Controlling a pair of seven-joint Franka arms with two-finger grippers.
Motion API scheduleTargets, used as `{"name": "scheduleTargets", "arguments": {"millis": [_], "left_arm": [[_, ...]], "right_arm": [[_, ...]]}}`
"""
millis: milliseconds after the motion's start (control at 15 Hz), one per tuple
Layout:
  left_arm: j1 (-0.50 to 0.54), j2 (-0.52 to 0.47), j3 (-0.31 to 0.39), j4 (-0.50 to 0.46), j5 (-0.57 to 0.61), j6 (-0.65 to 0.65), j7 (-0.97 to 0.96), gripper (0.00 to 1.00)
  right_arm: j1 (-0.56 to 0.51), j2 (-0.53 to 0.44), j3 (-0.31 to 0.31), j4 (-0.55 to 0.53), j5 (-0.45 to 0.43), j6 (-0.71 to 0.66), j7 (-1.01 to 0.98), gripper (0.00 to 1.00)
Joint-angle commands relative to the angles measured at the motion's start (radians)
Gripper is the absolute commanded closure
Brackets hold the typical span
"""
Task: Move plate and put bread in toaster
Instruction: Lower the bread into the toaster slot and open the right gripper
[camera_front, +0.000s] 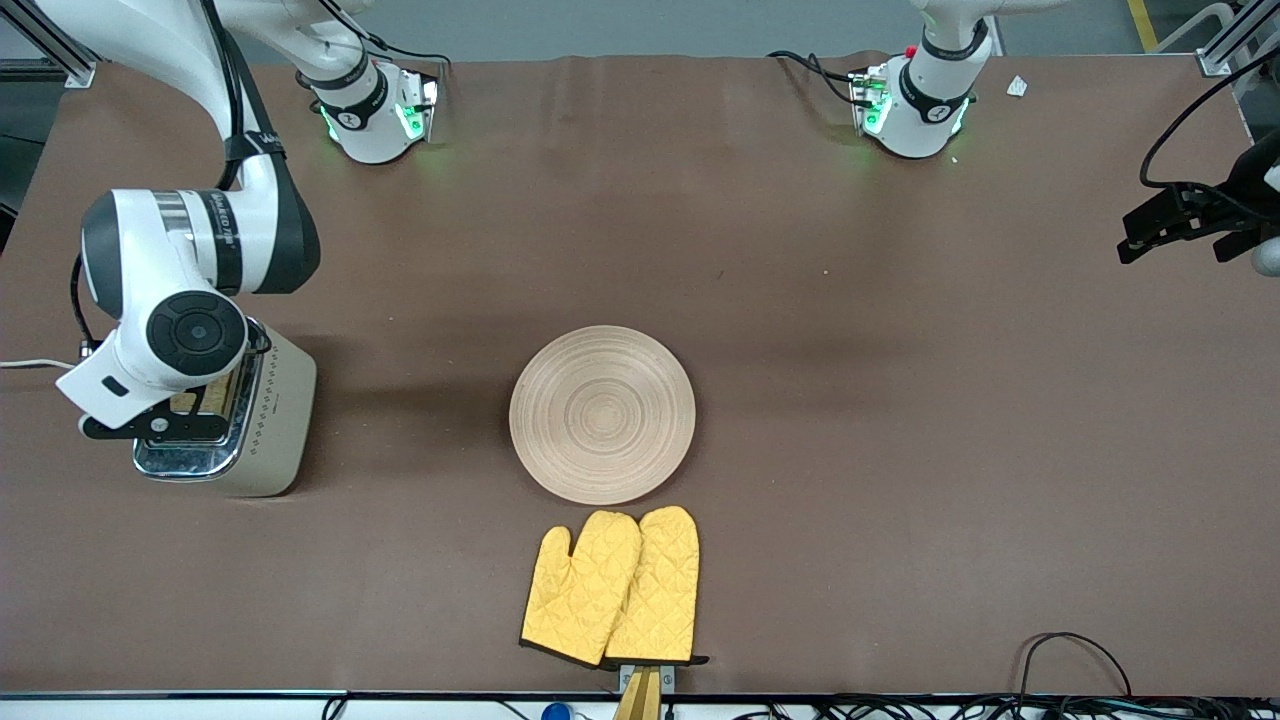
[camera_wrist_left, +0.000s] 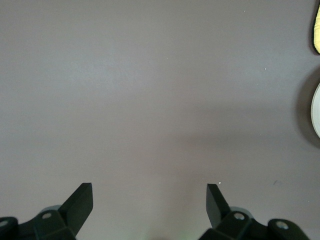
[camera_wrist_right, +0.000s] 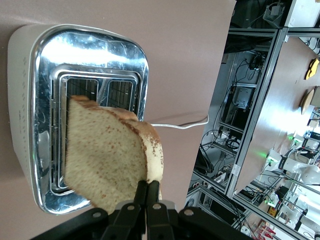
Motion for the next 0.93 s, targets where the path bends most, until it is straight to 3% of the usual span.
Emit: {"name": "scheduleTargets", "arguments": {"millis": [0, 400, 667, 733, 800, 867], "left_arm": [[-0.002, -0.013, 0.006, -0.015, -0.014, 0.002, 0.016, 0.00], [-0.004, -0.013, 0.006, -0.025, -0.014, 0.000, 0.016, 0.00], [-0.004, -0.012, 0.006, -0.035, -0.015, 0.000, 0.018, 0.00], [-0.004, -0.013, 0.006, -0.035, -0.015, 0.000, 0.018, 0.00], [-0.004, -0.013, 0.006, -0.035, -0.014, -0.004, 0.018, 0.00], [-0.004, -0.013, 0.006, -0.031, -0.015, -0.004, 0.018, 0.00]], "right_arm": [[-0.003, -0.004, 0.005, -0.031, -0.028, 0.033, 0.021, 0.99], [-0.021, 0.028, 0.005, -0.059, -0.019, 0.084, 0.038, 0.98], [-0.016, 0.091, 0.005, -0.057, 0.020, 0.049, 0.039, 0.91], [-0.021, 0.093, 0.005, -0.050, 0.060, 0.046, 0.038, 0.86], [-0.030, 0.093, 0.005, -0.036, 0.086, 0.052, 0.032, 0.63], [-0.042, 0.093, 0.005, -0.013, 0.099, 0.055, 0.029, 0.33]]}}
